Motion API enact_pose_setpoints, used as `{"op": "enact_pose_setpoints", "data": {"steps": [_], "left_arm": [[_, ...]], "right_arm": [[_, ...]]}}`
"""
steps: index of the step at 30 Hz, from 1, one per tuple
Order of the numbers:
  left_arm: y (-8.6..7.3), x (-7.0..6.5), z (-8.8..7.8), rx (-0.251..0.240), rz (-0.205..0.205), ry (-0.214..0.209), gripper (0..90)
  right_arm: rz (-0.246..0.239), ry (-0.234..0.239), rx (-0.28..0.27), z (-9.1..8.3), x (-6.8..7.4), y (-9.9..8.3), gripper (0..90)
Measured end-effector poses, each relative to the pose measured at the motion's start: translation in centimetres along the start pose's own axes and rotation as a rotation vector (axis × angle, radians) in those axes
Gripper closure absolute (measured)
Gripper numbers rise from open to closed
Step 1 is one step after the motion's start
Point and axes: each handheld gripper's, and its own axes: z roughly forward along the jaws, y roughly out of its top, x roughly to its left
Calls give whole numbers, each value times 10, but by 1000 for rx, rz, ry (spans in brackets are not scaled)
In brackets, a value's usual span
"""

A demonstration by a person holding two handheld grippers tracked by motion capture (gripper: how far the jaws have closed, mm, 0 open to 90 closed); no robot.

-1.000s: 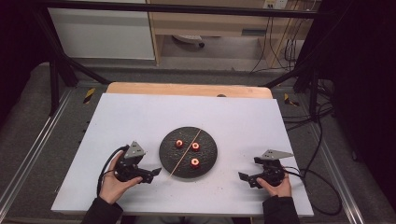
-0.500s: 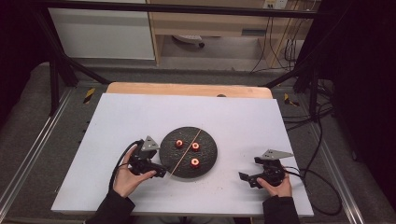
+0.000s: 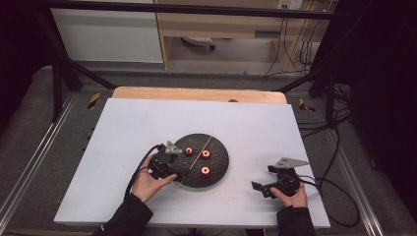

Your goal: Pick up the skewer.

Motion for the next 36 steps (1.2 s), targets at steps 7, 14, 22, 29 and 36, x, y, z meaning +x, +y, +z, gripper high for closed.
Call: {"op": "enact_pose_setpoints", "data": {"steps": [7, 14, 22, 29, 36], "left_arm": [[7, -8, 7, 44, -14, -14, 463], [11, -14, 13, 68, -10, 0, 551], [17, -18, 19, 120, -30, 5, 685], [18, -20, 21, 142, -36, 13, 749], [19, -23, 23, 156, -43, 25, 803]], "right_arm": [[-1, 1, 2, 0, 0, 0, 10], [-3, 2, 0, 0, 0, 0, 10], [-4, 4, -1, 0, 0, 0, 10], [-4, 4, 0, -1, 0, 0, 10], [-3, 4, 1, -1, 0, 0, 10]]}}
